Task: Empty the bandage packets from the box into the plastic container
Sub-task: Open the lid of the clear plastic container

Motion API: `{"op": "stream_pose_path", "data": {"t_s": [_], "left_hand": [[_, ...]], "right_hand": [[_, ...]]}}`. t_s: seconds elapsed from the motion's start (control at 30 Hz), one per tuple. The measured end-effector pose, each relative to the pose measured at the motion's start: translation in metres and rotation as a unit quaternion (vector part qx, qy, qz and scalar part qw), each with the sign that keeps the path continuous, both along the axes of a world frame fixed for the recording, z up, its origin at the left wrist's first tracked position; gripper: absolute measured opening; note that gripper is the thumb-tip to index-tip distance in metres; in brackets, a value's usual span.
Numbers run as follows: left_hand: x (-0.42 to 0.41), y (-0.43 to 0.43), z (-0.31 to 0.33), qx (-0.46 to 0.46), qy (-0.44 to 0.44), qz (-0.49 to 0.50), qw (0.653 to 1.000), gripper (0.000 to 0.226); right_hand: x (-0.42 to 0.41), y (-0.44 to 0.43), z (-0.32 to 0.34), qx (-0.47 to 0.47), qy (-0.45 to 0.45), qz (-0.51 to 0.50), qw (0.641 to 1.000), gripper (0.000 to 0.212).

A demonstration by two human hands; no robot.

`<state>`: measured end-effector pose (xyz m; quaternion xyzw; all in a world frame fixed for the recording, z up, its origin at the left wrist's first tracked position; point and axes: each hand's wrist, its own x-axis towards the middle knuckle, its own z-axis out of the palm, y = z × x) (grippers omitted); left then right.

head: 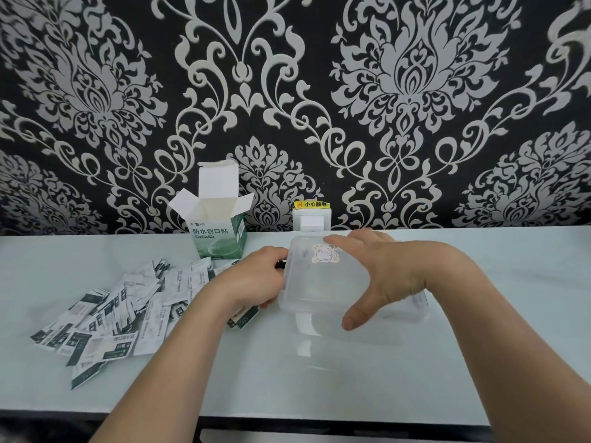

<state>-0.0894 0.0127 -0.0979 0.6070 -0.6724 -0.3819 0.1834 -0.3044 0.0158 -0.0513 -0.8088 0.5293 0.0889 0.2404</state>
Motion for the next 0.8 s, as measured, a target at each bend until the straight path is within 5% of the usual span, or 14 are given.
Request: {"op": "stream_pose_path", "data": {"t_s": [0.33, 0.5, 0.57, 0.67, 0.8], "left_hand": [[0.005, 0.004, 0.005, 0.014, 0.013, 0.021, 1.000, 0.030], [0.009, 0.007, 0.007, 0.030, 0.037, 0.028, 0.998, 0.030], [0.009, 0.007, 0.009, 0.043, 0.051, 0.041, 0.997, 0.032], [0.008, 0.004, 0.011, 0.071, 0.091, 0.072, 0.991, 0.038], [0.006, 0.003, 0.014, 0.088, 0.112, 0.081, 0.987, 0.036]], "right_hand": [[-0.014, -0.004, 0.003, -0.014, -0.269, -0.014, 0.963, 0.095], [-0.052, -0.016, 0.006, 0.029, -0.554, -0.147, 0.819, 0.084], [-0.069, -0.024, -0.009, 0.016, -0.520, -0.255, 0.815, 0.088], [-0.083, -0.033, -0.036, -0.007, -0.338, -0.375, 0.863, 0.095], [-0.088, -0.035, -0.062, -0.032, -0.058, -0.383, 0.921, 0.127]]}}
